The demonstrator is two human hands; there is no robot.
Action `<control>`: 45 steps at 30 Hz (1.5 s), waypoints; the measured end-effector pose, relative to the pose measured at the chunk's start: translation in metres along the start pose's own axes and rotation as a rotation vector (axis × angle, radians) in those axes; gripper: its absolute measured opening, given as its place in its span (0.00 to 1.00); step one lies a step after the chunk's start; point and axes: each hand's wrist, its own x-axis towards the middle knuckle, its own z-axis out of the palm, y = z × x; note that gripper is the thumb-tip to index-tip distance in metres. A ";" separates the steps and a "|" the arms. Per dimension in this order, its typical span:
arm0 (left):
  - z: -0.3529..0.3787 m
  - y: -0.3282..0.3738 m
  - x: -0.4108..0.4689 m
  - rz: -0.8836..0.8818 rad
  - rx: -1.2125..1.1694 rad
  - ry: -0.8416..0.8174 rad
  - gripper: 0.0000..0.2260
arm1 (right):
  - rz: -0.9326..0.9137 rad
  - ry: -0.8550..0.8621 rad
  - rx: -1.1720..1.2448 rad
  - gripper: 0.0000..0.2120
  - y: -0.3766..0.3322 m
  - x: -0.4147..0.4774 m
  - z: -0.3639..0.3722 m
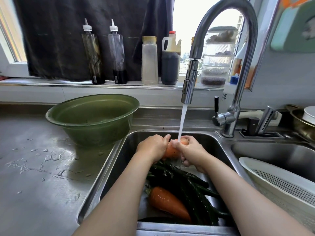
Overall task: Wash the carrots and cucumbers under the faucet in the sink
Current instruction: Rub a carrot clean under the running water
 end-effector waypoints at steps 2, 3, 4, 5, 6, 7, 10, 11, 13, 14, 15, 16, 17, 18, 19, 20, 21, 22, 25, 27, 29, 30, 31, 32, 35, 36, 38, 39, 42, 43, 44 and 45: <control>0.000 -0.004 0.001 -0.018 0.012 -0.003 0.27 | 0.017 -0.085 0.046 0.24 0.003 0.002 -0.005; 0.000 -0.006 0.002 -0.029 0.012 -0.010 0.27 | 0.019 -0.123 0.067 0.24 0.005 0.002 -0.007; 0.000 -0.008 0.002 -0.038 0.012 -0.017 0.27 | 0.019 -0.139 0.078 0.25 0.006 0.002 -0.007; 0.000 -0.008 0.002 -0.042 0.013 -0.022 0.27 | 0.018 -0.134 0.082 0.25 0.007 0.001 -0.007; 0.000 -0.008 0.001 -0.037 0.015 -0.025 0.27 | 0.016 -0.115 0.066 0.26 0.006 0.000 -0.005; -0.001 -0.006 0.000 -0.027 0.014 -0.027 0.26 | 0.013 -0.078 0.039 0.26 0.004 -0.001 -0.002; -0.001 0.001 -0.004 -0.001 -0.002 -0.018 0.26 | 0.021 0.092 -0.052 0.32 0.000 -0.001 0.006; -0.001 0.004 -0.005 0.005 -0.003 -0.017 0.26 | 0.032 0.131 -0.078 0.33 -0.002 -0.001 0.008; 0.000 0.006 -0.005 0.003 0.002 -0.029 0.26 | 0.056 0.141 -0.082 0.27 -0.002 0.000 0.006; 0.000 0.005 -0.003 -0.003 0.006 -0.032 0.26 | 0.062 0.114 -0.077 0.22 -0.001 0.001 0.004; 0.000 0.004 -0.003 -0.019 0.005 -0.036 0.27 | 0.064 0.081 -0.076 0.19 0.000 0.001 0.002; 0.000 0.002 -0.002 -0.034 0.004 -0.038 0.27 | 0.066 0.047 -0.062 0.17 0.001 0.001 0.000; 0.000 -0.001 -0.001 -0.048 -0.003 -0.041 0.27 | 0.063 0.004 -0.022 0.17 0.003 0.003 -0.003; 0.000 -0.004 -0.001 -0.057 -0.019 -0.041 0.28 | 0.057 -0.052 0.023 0.19 0.005 0.004 -0.005; -0.001 -0.005 -0.002 -0.064 -0.049 -0.049 0.29 | 0.049 -0.109 0.042 0.23 0.006 0.004 -0.007; -0.001 -0.006 -0.003 -0.067 -0.087 -0.065 0.29 | 0.038 -0.149 0.020 0.29 0.007 0.003 -0.009; -0.001 -0.006 -0.004 -0.069 -0.128 -0.087 0.29 | 0.023 -0.168 -0.023 0.33 0.007 0.000 -0.009; -0.001 -0.006 -0.005 -0.068 -0.164 -0.108 0.28 | 0.001 -0.155 -0.069 0.36 0.006 -0.003 -0.008; -0.005 -0.006 -0.009 -0.077 -0.248 -0.141 0.26 | -0.048 -0.071 -0.142 0.31 0.004 -0.006 -0.003; -0.007 -0.005 -0.010 -0.068 -0.291 -0.148 0.25 | -0.034 -0.006 -0.134 0.25 0.005 -0.002 0.002; -0.006 0.000 -0.011 -0.032 -0.269 -0.150 0.22 | -0.006 0.096 -0.090 0.20 0.007 0.004 0.004; -0.005 0.002 -0.012 -0.017 -0.259 -0.160 0.20 | 0.002 0.133 -0.079 0.19 0.006 0.006 0.003; -0.005 0.004 -0.013 -0.011 -0.275 -0.192 0.18 | 0.007 0.157 -0.074 0.18 0.007 0.009 0.001; -0.006 0.006 -0.015 -0.008 -0.313 -0.244 0.17 | 0.010 0.172 -0.073 0.18 0.008 0.011 0.000; -0.009 0.007 -0.021 0.068 -0.336 -0.399 0.22 | 0.031 0.211 -0.096 0.21 0.013 0.016 -0.003; -0.007 0.006 -0.021 0.110 -0.325 -0.396 0.22 | 0.039 0.213 -0.084 0.21 0.013 0.016 -0.004; -0.003 0.006 -0.018 0.151 -0.279 -0.322 0.21 | 0.050 0.187 -0.009 0.19 0.010 0.015 -0.004; -0.002 0.008 -0.016 0.150 -0.194 -0.243 0.20 | 0.054 0.166 0.045 0.17 0.007 0.012 -0.004; -0.001 0.009 -0.014 0.131 0.059 -0.031 0.23 | 0.051 0.097 0.177 0.12 -0.004 0.003 -0.002; 0.000 0.008 -0.014 0.129 0.037 -0.032 0.24 | 0.049 0.085 0.207 0.12 -0.004 0.002 -0.001; 0.002 0.006 -0.013 0.128 -0.056 -0.081 0.24 | 0.052 0.087 0.231 0.12 -0.005 0.001 -0.001; 0.004 0.002 -0.011 0.121 -0.197 -0.166 0.22 | 0.059 0.100 0.242 0.12 -0.006 0.001 -0.001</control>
